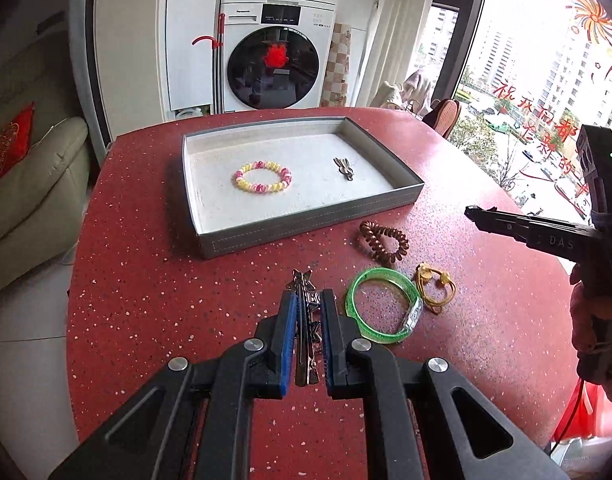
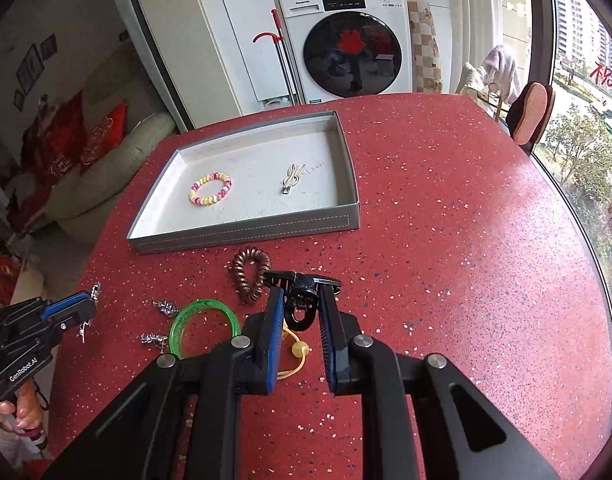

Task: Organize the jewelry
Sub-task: 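Carry the silver pin and black clip into the tray and release both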

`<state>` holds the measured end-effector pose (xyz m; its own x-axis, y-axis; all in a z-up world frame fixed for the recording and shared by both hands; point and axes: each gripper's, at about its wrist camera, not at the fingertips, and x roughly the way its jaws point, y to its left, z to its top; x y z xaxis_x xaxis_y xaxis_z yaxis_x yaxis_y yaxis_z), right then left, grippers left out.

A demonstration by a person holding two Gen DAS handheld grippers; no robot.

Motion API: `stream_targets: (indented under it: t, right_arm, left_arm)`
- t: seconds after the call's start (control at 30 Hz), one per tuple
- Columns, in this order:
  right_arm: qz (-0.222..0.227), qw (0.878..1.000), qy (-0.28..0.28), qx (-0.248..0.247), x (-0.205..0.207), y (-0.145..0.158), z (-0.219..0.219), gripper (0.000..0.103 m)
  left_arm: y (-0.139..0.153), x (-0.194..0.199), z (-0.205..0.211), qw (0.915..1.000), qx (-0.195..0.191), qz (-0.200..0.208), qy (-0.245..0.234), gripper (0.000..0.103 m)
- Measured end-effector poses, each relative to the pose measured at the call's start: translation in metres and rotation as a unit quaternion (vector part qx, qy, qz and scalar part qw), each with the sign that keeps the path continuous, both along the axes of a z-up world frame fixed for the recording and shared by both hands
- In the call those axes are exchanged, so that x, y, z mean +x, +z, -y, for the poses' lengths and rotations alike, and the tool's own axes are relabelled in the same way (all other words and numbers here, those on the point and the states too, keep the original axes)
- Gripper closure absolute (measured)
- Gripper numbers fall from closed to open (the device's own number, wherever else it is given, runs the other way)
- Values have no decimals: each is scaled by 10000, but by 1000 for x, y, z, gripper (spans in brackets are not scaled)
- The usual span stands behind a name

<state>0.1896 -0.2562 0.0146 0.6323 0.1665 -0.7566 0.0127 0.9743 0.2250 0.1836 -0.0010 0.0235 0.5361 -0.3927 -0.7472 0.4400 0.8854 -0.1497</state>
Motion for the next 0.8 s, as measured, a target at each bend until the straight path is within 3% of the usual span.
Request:
stream_targets:
  t: [0.27, 0.5, 0.63, 0.8]
  right_arm:
    - [139, 9997, 219, -26, 57, 29, -7, 84]
    - [134, 9994, 314, -25, 111, 30, -14, 84]
    - [56, 9996, 294, 2, 140, 19, -17, 84]
    - [-59, 9995, 300, -72, 167, -2, -22, 84]
  left_arm:
    - [36, 65, 9, 9989, -160, 261, 356, 73]
    - [45, 131, 24, 9970, -92, 310, 697, 73]
    - [34, 166, 32, 9954, 28, 288, 913, 72]
    - [0, 196, 41, 9939, 187, 44, 1083, 72]
